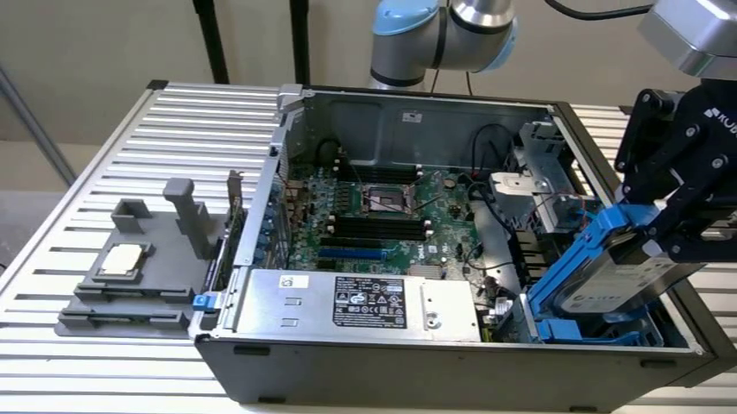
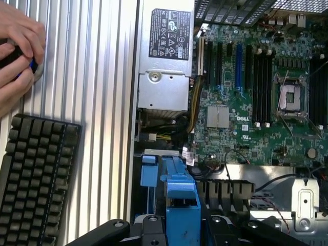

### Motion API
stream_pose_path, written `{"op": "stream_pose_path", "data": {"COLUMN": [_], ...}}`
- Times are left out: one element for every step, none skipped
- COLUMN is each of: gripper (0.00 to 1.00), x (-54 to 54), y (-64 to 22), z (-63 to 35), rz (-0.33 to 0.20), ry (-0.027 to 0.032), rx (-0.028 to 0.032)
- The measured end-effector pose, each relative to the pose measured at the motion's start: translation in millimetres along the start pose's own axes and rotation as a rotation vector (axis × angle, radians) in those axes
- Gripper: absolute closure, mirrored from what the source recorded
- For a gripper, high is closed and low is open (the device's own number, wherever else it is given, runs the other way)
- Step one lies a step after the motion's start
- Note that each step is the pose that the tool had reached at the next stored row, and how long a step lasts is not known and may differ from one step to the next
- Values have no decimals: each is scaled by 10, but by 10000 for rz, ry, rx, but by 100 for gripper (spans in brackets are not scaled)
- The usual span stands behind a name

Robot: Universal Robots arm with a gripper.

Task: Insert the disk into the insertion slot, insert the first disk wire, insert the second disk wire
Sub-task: 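Insert the disk into the insertion slot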

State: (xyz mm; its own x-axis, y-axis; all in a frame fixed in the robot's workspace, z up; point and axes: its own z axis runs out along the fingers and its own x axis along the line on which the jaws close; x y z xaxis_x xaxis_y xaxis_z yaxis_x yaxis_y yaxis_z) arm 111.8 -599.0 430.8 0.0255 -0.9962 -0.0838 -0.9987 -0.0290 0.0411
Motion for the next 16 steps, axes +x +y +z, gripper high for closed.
{"op": "stream_pose_path", "data": {"gripper": [68, 68, 68, 68, 68, 68, 68, 66, 66, 59, 59, 59, 59, 59, 59, 59], "x": [0, 1, 2, 2, 2, 3, 3, 3, 4, 4, 4, 4, 4, 4, 4, 4], "y": [0, 1, 1, 1, 1, 1, 1, 2, 2, 2, 2, 2, 2, 2, 2, 2], "z": [6, 12, 18, 23, 28, 32, 37, 40, 42, 44, 44, 45, 46, 46, 46, 46], "rz": [-9, -18, -27, -36, -46, -56, -66, -75, -85, -96, -105, -112, -119, -123, -125, -126], "ry": [1, 1, 1, 2, 2, 3, 1, 4, 7, 6, 6, 6, 5, 5, 4, 5], "rx": [-1, -1, -2, -3, -4, -5, -6, -7, -8, -9, -9, -10, -10, -10, -11, -11]}}
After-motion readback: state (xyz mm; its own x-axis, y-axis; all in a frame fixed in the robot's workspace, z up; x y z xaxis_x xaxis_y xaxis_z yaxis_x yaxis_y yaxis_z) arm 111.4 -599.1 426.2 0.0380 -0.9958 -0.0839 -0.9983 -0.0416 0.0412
